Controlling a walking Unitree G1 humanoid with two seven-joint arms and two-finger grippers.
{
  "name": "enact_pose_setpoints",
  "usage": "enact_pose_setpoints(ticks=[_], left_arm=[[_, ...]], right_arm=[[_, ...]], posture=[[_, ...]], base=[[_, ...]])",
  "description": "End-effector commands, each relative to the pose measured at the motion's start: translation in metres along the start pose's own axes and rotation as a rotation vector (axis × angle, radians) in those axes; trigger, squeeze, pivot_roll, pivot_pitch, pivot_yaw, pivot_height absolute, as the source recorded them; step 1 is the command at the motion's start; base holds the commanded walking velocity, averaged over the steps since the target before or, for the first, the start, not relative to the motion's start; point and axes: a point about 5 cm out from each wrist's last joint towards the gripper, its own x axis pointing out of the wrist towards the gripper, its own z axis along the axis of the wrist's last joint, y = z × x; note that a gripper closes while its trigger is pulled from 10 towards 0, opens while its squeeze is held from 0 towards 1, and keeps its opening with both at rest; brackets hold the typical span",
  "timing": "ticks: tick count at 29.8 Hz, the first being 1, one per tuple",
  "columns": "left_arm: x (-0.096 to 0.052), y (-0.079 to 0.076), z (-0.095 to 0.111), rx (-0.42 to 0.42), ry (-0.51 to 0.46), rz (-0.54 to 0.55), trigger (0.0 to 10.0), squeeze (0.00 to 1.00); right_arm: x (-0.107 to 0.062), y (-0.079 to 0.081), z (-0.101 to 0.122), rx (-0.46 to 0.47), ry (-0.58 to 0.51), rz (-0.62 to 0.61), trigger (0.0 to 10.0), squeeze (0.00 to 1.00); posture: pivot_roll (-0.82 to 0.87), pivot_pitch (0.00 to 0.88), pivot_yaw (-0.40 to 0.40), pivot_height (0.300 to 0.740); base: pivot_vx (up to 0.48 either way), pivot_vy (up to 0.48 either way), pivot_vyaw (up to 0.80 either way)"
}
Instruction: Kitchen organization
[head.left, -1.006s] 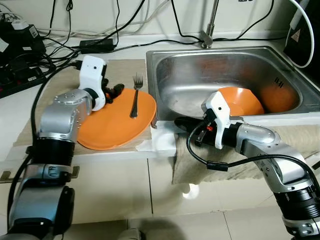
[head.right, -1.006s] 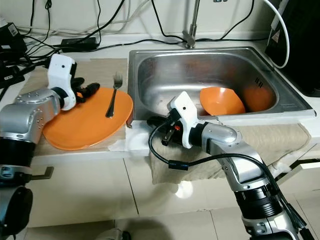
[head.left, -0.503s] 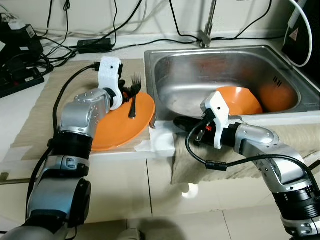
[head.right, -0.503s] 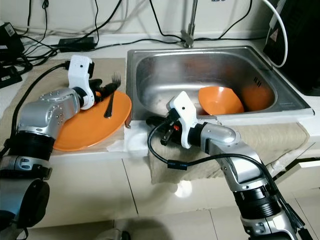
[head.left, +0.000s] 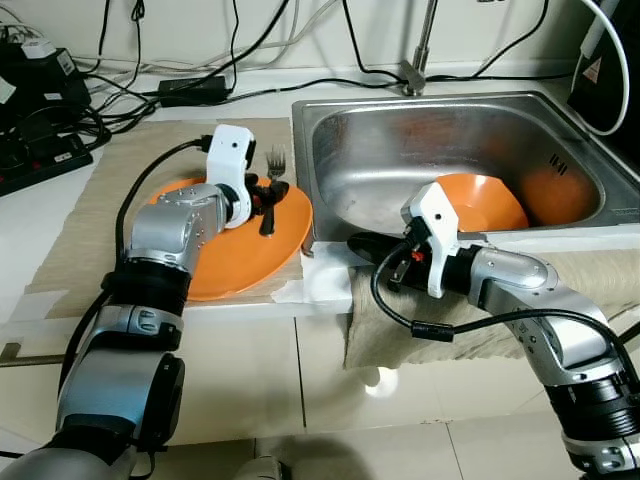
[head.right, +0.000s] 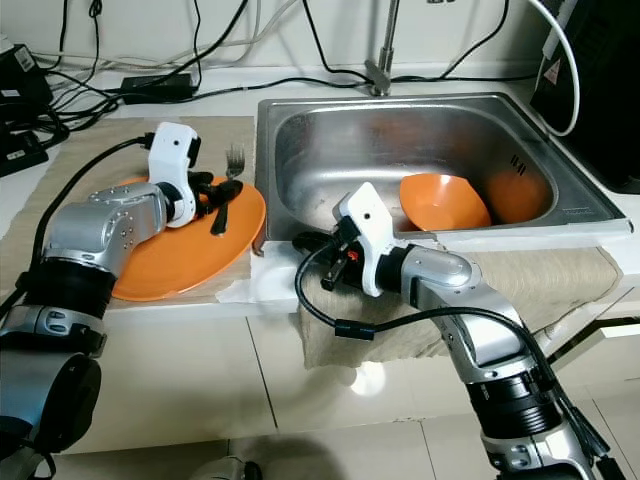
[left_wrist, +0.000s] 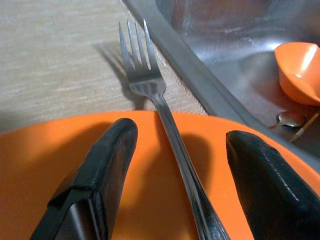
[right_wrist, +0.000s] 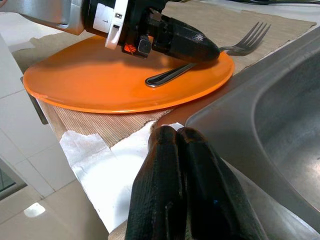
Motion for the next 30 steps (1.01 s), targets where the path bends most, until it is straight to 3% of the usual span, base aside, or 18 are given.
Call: enact_pose_setpoints(ticks=[1,10,15,16,17,18,19,21,22,23,24,30], left_arm=[[0.001,-0.002,0.002,-0.012,0.02,-0.014,10.0,0.0],[0.004,-0.005,-0.008,-0.116,0.097,-0.062,10.0,0.0],[0.004,-0.001,-0.012,-0.104,0.111,-0.039,10.0,0.0],[0.004,-0.001,-0.012,-0.093,0.111,-0.04,10.0,0.14],[0.004,0.0,-0.012,-0.08,0.109,-0.036,0.0,0.64],[0.003,0.001,-0.012,-0.072,0.107,-0.034,0.0,0.64],[0.003,0.001,-0.013,-0.062,0.107,-0.037,0.0,0.72],[0.003,0.001,-0.014,-0.046,0.111,-0.036,0.0,0.7],[0.002,0.001,-0.014,-0.045,0.111,-0.038,0.0,0.09],[0.002,0.001,-0.014,-0.045,0.111,-0.038,0.0,0.09],[0.002,0.002,-0.015,-0.037,0.11,-0.033,0.0,0.0],[0.002,0.0,-0.01,-0.036,0.064,-0.051,0.0,0.0]], right_arm=[[-0.001,0.001,0.003,-0.02,-0.007,-0.01,10.0,0.0],[-0.002,0.0,0.003,-0.019,-0.006,-0.012,10.0,0.0],[-0.002,0.001,0.003,-0.019,-0.006,-0.012,10.0,0.0],[-0.002,0.001,0.003,-0.019,-0.006,-0.012,10.0,0.0],[-0.002,0.001,0.003,-0.019,-0.006,-0.012,10.0,0.0],[-0.002,0.001,0.003,-0.019,-0.006,-0.012,10.0,0.0],[-0.002,0.001,0.003,-0.018,-0.006,-0.011,10.0,0.0],[-0.002,0.001,0.003,-0.017,-0.006,-0.011,10.0,0.0],[-0.001,0.001,0.003,-0.017,-0.007,-0.01,10.0,0.0],[-0.001,0.001,0.003,-0.017,-0.007,-0.01,10.0,0.0],[-0.001,0.001,0.003,-0.016,-0.008,-0.009,10.0,0.0],[-0.001,0.002,0.003,-0.014,-0.008,-0.008,10.0,0.0]], posture=[[0.05,0.012,0.053,0.74],[0.04,0.012,0.053,0.74],[0.04,0.013,0.052,0.74],[0.05,0.014,0.052,0.74],[0.05,0.014,0.052,0.74],[0.05,0.014,0.052,0.74],[0.05,0.016,0.052,0.74],[0.05,0.017,0.051,0.74],[0.05,0.019,0.05,0.74],[0.05,0.019,0.05,0.74],[0.05,0.019,0.051,0.74],[0.05,0.021,0.049,0.74]], base=[[0.0,0.0,0.0],[0.0,0.0,0.0],[0.0,0.0,0.0],[0.0,0.0,0.0],[0.0,0.0,0.0],[0.0,0.0,0.0],[0.0,0.0,0.0],[0.0,0.0,0.0],[0.0,0.0,0.0],[0.0,0.0,0.0],[0.0,0.0,0.0],[0.0,0.0,0.0]])
